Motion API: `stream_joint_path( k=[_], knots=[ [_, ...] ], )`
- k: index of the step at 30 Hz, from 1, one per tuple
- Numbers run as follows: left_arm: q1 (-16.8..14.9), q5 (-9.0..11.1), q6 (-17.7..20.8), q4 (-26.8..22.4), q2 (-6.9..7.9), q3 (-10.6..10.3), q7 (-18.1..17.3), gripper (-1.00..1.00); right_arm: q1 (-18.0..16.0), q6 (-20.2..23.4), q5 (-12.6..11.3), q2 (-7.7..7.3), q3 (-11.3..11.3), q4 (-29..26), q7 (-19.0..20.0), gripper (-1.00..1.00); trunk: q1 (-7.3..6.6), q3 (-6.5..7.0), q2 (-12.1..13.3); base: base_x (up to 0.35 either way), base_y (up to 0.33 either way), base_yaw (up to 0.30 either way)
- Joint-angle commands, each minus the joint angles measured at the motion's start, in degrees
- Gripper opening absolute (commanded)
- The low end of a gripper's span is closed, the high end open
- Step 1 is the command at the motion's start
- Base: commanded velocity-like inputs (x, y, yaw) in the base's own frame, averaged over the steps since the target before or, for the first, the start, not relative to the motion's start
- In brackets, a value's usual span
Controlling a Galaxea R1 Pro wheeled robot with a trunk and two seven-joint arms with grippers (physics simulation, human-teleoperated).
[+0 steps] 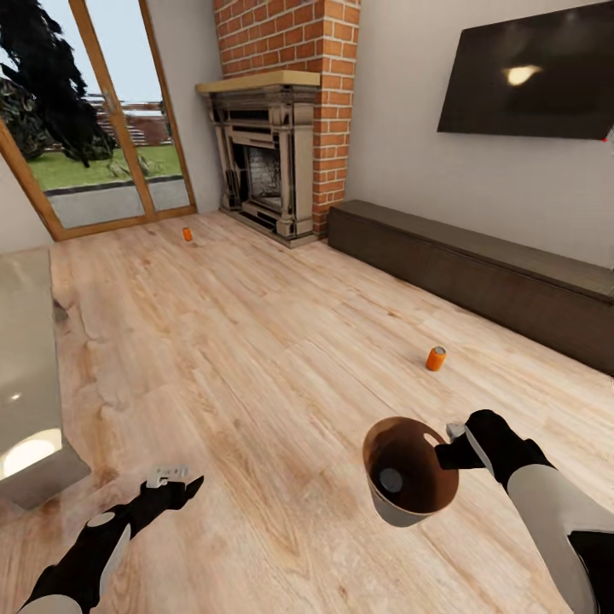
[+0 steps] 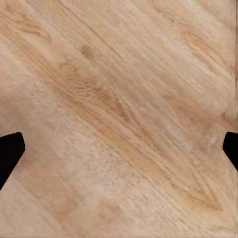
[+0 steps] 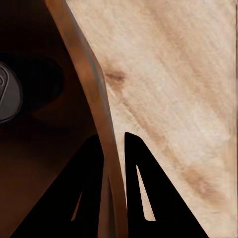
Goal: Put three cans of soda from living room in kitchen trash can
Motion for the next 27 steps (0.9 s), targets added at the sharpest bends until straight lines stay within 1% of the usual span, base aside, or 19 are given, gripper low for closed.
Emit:
stream_joint_path(
  k=[1, 4, 8, 19, 27],
  knots=[
    [0.00, -0.02, 0.00, 0.00, -0.03, 0.00, 0.00, 1.00, -0.03, 0.18, -1.21, 0.09, -0.14, 0.00, 0.25, -1.00, 0.00, 0.01, 0.00, 0.074, -0.310, -0.020],
    [0.00, -0.03, 0.00, 0.00, -0.06, 0.00, 0.00, 1.00, -0.03, 0.20, -1.21, 0.17, -0.17, 0.01, 0.30, -1.00, 0.00, 0.02, 0.00, 0.074, -0.310, -0.026],
    [0.00, -0.03, 0.00, 0.00, -0.08, 0.00, 0.00, 1.00, -0.03, 0.22, -1.23, 0.10, -0.22, 0.01, 0.27, -1.00, 0.00, 0.02, 0.00, 0.074, -0.310, -0.166],
    [0.00, -0.31, -0.09, 0.00, -0.09, 0.00, 0.00, 1.00, -0.03, 0.27, -1.21, 0.22, -0.23, 0.01, 0.24, -1.00, 0.00, 0.02, 0.00, 0.087, -0.309, -0.242],
    [0.00, -0.23, -0.14, 0.05, -0.09, 0.00, 0.00, 1.00, -0.03, 0.27, -1.29, -0.06, -0.38, 0.03, 0.24, -1.00, 0.00, 0.02, 0.00, 0.220, -0.248, -0.249]
  ],
)
